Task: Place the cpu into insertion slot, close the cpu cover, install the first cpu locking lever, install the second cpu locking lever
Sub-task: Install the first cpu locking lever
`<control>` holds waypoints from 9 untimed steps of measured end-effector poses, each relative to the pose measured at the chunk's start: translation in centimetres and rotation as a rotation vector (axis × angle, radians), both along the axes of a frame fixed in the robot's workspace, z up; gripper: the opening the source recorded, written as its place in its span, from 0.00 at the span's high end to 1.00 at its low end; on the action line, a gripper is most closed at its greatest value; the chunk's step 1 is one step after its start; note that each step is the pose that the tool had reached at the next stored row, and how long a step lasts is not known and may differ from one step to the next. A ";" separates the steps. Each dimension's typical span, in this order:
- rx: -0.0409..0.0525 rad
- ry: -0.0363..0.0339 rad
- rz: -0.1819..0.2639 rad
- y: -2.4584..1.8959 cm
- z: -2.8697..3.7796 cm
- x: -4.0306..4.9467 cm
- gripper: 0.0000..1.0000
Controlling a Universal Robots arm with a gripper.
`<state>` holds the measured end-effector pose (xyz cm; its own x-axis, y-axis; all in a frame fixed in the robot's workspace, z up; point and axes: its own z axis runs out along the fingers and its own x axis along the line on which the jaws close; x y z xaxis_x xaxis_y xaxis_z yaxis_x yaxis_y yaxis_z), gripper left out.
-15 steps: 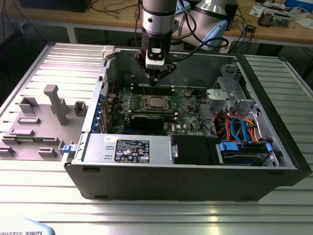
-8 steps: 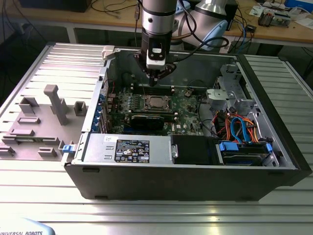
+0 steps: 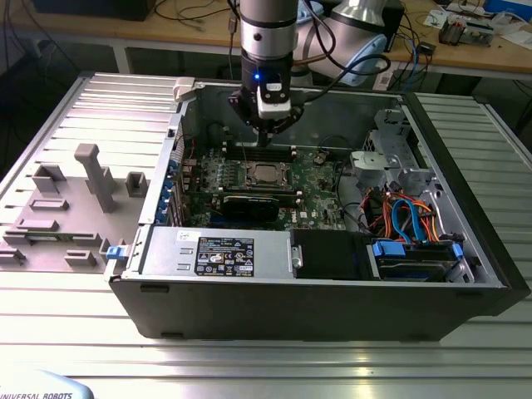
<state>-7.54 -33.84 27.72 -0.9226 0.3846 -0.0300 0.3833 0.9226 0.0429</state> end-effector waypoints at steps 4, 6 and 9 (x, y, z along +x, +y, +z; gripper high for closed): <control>0.0000 0.0000 0.101 0.00 -0.14 -0.01 0.89; 0.0001 -0.0001 0.152 0.00 -0.24 -0.01 0.89; 0.0000 -0.0001 0.235 0.00 -0.44 -0.01 0.89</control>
